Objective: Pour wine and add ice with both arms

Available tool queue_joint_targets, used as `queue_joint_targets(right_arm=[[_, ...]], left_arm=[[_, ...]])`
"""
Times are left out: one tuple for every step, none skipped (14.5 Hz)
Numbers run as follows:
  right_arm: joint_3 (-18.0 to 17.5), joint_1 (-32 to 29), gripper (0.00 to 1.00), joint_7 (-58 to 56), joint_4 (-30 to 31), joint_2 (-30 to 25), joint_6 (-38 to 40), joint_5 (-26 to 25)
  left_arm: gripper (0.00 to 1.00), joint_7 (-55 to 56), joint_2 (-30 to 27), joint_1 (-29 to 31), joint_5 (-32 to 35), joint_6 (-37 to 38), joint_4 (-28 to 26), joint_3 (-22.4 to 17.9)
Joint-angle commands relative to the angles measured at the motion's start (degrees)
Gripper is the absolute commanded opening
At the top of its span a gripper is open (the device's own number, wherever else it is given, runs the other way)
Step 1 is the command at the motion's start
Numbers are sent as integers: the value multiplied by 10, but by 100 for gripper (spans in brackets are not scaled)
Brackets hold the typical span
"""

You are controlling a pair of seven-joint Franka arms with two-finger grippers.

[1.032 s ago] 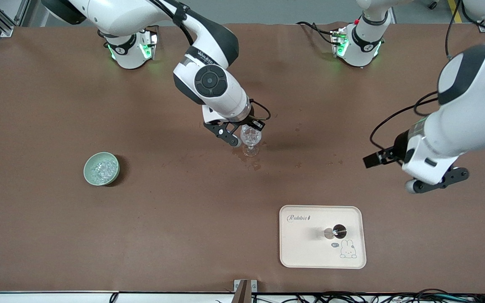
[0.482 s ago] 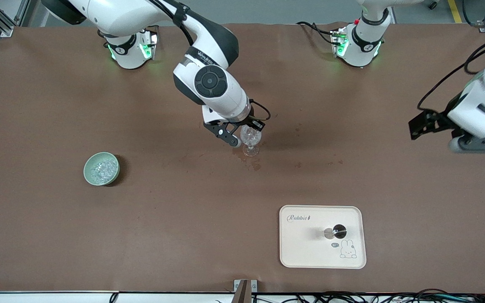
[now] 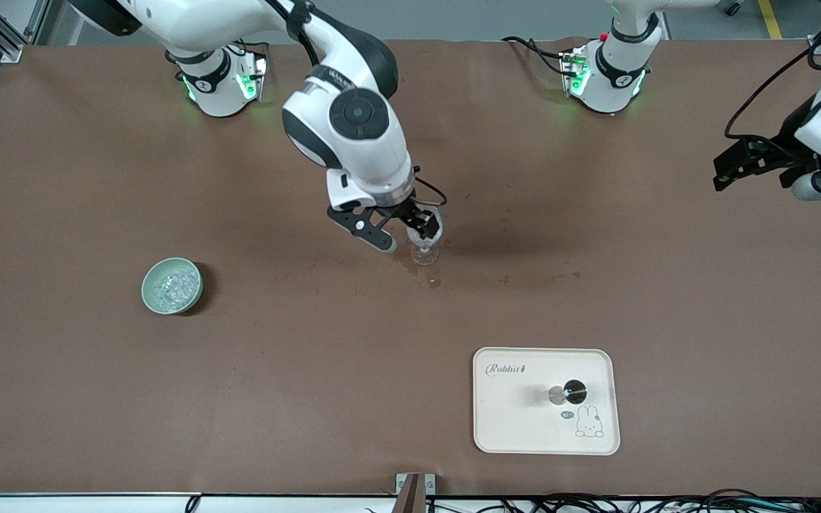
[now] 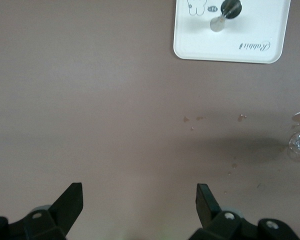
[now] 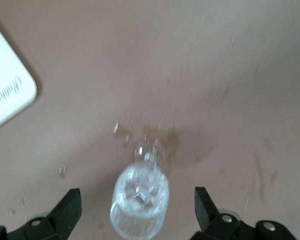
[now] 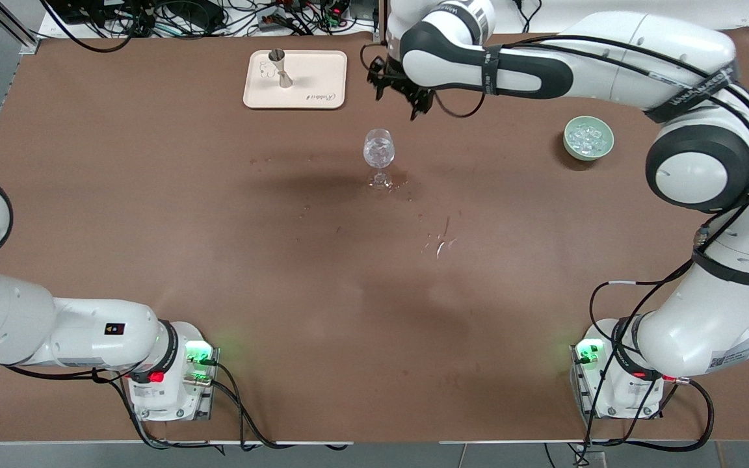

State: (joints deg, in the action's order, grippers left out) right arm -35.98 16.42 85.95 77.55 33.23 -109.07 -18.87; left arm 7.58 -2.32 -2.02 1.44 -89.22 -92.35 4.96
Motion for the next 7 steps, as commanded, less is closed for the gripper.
queue_joint_targets(right_arm=[[-3, -40, 100, -2, 15, -59, 22, -56], [-3, -59, 100, -4, 16, -76, 25, -63], [-3, -80, 100, -6, 18, -95, 28, -64], [-3, -101, 100, -15, 18, -111, 40, -64], [-4, -123, 100, -47, 19, -132, 65, -64], [-4, -150, 100, -93, 20, -155, 91, -63], [-5, -174, 100, -138, 20, -170, 107, -57]], left_arm=[[100, 6, -30, 17, -7, -17, -37, 22], [100, 9, -30, 32, -7, -18, -37, 40], [100, 14, -31, 34, -7, -18, -37, 45], [100, 20, -34, 31, -7, -17, -36, 46], [100, 23, -35, 32, -7, -17, -35, 47], [100, 22, -33, 34, -7, -17, -32, 46], [100, 22, -31, 34, -7, -17, -31, 46]])
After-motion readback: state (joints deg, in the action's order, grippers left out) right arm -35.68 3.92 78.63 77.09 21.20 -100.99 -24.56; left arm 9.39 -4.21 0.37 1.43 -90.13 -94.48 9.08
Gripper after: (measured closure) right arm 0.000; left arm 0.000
